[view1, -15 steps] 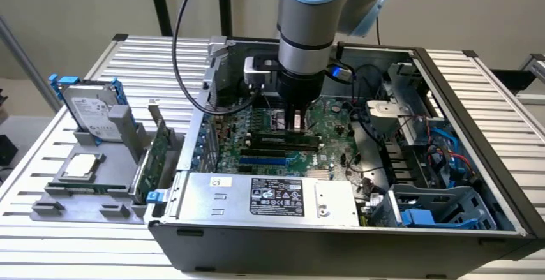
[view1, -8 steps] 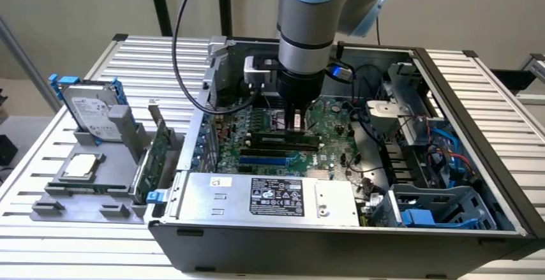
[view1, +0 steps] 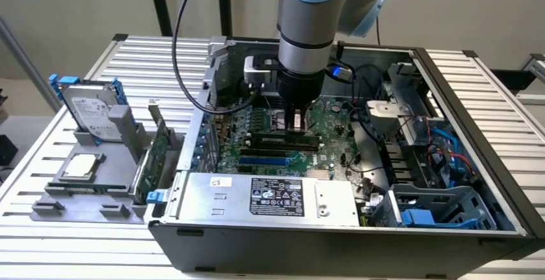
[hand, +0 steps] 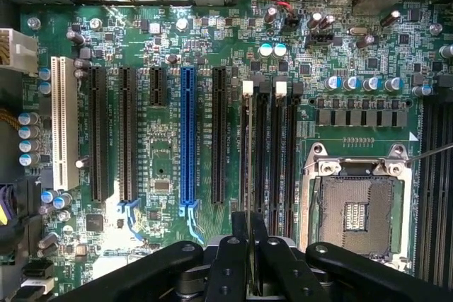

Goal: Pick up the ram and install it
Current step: 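Insert the ram into the slot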

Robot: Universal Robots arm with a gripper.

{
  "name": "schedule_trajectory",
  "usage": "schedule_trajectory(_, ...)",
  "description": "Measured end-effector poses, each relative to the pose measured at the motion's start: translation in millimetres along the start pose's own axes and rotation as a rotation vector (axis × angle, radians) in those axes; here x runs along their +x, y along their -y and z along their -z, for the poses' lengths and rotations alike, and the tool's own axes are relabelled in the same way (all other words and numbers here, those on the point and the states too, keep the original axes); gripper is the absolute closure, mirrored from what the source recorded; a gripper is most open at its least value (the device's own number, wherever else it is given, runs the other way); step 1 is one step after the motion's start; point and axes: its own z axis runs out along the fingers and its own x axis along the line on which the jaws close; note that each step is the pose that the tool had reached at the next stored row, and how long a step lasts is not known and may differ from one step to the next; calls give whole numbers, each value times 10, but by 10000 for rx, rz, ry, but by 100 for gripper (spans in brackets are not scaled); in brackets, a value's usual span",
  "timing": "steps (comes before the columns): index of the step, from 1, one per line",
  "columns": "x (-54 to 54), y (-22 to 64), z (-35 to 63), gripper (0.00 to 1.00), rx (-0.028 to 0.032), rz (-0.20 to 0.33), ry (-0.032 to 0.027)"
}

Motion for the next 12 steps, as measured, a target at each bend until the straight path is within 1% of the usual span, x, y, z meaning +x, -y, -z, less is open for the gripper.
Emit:
schedule_trajectory(4, 0, 0, -2, 100, 16, -1, -3)
schedule_trajectory(12, 0, -10, -12, 100, 74, 0, -13)
